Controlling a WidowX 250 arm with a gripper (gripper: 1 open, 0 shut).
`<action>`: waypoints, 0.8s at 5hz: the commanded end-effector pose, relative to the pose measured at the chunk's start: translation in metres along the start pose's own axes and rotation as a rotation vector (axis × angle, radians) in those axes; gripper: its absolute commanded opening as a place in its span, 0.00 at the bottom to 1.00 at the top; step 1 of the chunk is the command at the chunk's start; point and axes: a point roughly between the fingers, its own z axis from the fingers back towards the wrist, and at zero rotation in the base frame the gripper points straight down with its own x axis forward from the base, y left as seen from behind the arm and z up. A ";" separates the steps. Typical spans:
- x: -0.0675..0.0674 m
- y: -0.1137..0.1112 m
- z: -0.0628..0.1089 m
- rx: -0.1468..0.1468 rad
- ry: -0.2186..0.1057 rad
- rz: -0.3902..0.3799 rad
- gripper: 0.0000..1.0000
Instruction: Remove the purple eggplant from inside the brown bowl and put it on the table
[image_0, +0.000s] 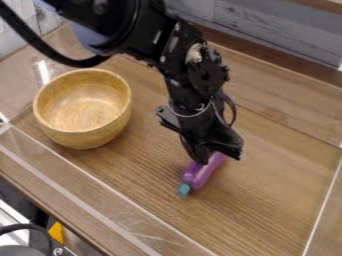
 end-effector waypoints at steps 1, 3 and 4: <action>-0.021 0.005 -0.014 0.015 0.075 0.013 0.00; -0.029 0.005 -0.018 0.022 0.084 0.020 1.00; -0.031 0.005 -0.019 0.024 0.090 0.026 1.00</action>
